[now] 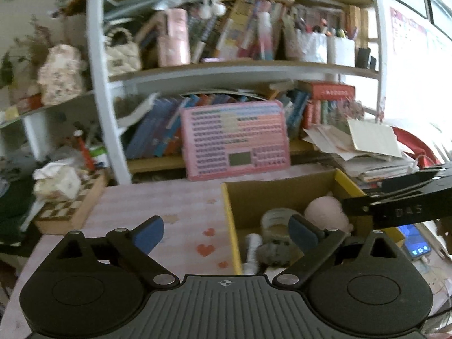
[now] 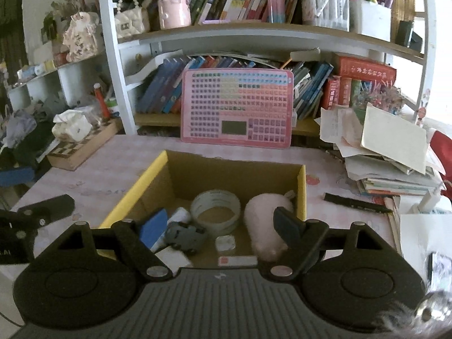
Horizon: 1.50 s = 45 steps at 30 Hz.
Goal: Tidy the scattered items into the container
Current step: 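Lower the pig into the box and open the right gripper while the left releases the toy car, then lift both open grippers out of the yellow box and back away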
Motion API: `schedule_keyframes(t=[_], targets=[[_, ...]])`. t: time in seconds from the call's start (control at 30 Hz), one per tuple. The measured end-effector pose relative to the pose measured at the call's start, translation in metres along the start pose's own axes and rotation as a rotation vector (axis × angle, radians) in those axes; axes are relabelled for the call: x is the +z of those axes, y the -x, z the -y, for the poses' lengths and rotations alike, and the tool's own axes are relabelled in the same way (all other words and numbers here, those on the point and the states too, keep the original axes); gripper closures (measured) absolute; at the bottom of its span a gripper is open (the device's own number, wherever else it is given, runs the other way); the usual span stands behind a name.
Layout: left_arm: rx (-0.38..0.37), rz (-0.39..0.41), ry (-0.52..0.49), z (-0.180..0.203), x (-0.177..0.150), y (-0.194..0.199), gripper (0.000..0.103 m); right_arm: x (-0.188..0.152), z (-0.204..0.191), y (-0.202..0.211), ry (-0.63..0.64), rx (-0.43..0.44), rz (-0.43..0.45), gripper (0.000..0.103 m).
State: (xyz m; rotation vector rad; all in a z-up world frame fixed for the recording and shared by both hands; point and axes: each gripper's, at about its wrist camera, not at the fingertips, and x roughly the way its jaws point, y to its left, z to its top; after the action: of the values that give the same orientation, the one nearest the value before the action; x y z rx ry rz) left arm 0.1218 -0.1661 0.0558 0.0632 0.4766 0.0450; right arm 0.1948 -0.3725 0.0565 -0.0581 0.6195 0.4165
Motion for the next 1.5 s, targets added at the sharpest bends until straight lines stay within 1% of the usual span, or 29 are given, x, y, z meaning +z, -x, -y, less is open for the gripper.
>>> schedule_keyframes(t=[0.1,0.17,0.23,0.3,0.4,0.47,0.6,0.83,0.9,1.03,1.13,1.17,1.27,1.5], targets=[[0.015,-0.005,0.021,-0.014,-0.012,0.018,0.005,-0.01,-0.014,0.014,-0.006,-0.017,0.01,0.021],[0.039,-0.007,0.024,-0.02,-0.021,0.028,0.005,-0.018,-0.025,0.023,-0.014,-0.03,0.016,0.02],[0.069,-0.001,0.015,-0.025,-0.031,0.039,0.005,-0.027,-0.036,0.031,-0.026,-0.041,0.015,0.02],[0.077,0.0,-0.005,-0.029,-0.039,0.049,0.005,-0.037,-0.049,0.039,-0.033,-0.048,0.014,0.02],[0.07,-0.021,-0.015,-0.038,-0.052,0.065,0.004,-0.055,-0.07,0.05,-0.036,-0.058,0.007,0.019],[0.064,-0.034,-0.011,-0.044,-0.061,0.076,0.002,-0.067,-0.084,0.059,-0.036,-0.057,-0.005,0.019],[0.062,-0.064,-0.008,-0.057,-0.081,0.099,0.001,-0.089,-0.11,0.073,-0.034,-0.059,-0.029,0.018],[0.052,-0.096,-0.017,-0.068,-0.106,0.126,0.001,-0.119,-0.141,0.095,-0.048,-0.068,-0.049,0.017],[0.047,-0.107,-0.025,-0.07,-0.112,0.13,0.001,-0.125,-0.148,0.1,-0.049,-0.072,-0.055,0.017],[0.032,-0.155,-0.026,-0.074,-0.124,0.135,0.001,-0.139,-0.161,0.105,-0.053,-0.084,-0.091,0.015],[0.025,-0.183,-0.022,-0.077,-0.13,0.138,0.0,-0.146,-0.168,0.106,-0.053,-0.094,-0.117,0.008],[0.025,-0.191,-0.02,-0.078,-0.131,0.139,0.0,-0.148,-0.17,0.107,-0.053,-0.095,-0.123,0.007],[0.017,-0.206,-0.012,-0.082,-0.135,0.141,0.0,-0.152,-0.176,0.11,-0.051,-0.099,-0.135,0.005],[-0.004,-0.214,0.011,-0.087,-0.139,0.144,0.0,-0.154,-0.183,0.112,-0.045,-0.111,-0.153,0.004]])
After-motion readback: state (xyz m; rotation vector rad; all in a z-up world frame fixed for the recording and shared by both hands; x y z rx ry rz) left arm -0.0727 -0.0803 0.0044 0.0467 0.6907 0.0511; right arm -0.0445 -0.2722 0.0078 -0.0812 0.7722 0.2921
